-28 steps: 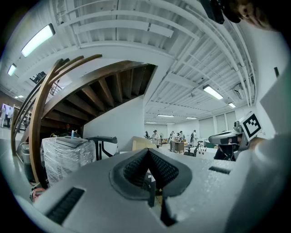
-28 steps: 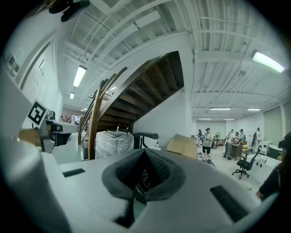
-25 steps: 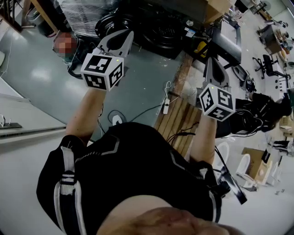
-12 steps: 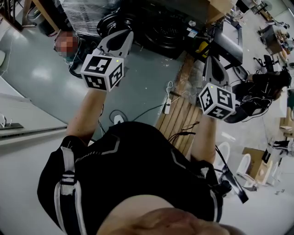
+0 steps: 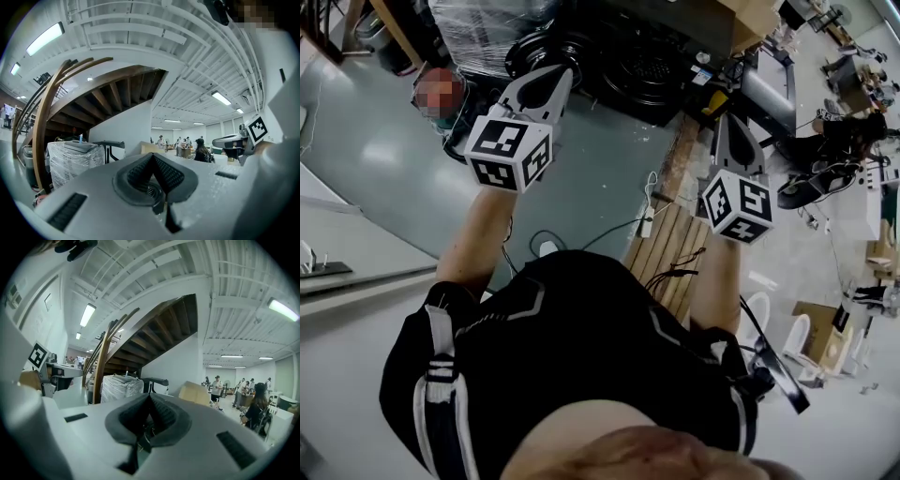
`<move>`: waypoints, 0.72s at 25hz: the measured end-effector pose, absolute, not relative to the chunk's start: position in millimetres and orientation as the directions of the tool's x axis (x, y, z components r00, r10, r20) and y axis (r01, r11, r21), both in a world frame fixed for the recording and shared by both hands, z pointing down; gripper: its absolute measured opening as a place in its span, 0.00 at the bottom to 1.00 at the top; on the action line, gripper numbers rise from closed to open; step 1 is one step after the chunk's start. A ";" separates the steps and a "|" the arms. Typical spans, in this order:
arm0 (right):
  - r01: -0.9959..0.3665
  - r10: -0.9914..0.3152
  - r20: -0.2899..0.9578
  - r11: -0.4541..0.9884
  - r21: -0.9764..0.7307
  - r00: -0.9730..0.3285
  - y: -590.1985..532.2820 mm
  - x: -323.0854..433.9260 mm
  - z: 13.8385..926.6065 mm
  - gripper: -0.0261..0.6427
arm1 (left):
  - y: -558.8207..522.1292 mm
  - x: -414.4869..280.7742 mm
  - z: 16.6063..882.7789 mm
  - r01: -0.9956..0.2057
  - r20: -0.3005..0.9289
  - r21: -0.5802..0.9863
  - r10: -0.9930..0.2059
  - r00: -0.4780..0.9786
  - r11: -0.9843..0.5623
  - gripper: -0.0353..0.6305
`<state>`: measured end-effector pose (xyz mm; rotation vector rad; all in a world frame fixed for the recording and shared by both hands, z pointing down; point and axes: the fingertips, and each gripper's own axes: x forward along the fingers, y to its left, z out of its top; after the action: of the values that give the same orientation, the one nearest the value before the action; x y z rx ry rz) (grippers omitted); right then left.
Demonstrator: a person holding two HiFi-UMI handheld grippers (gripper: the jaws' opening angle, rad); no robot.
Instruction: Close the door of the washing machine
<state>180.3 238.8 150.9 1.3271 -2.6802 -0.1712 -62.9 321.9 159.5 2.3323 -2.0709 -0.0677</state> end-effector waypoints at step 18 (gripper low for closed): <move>-0.754 -0.770 0.085 0.637 0.159 -0.633 225.9 77.5 159.3 0.05 | 319.9 -151.1 180.3 -0.992 -0.007 0.069 -0.994 0.108 -0.108 0.06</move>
<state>77.5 225.9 159.3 1.2690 -2.7099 -0.1631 -151.1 319.9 180.3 2.3026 -2.0663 -0.0793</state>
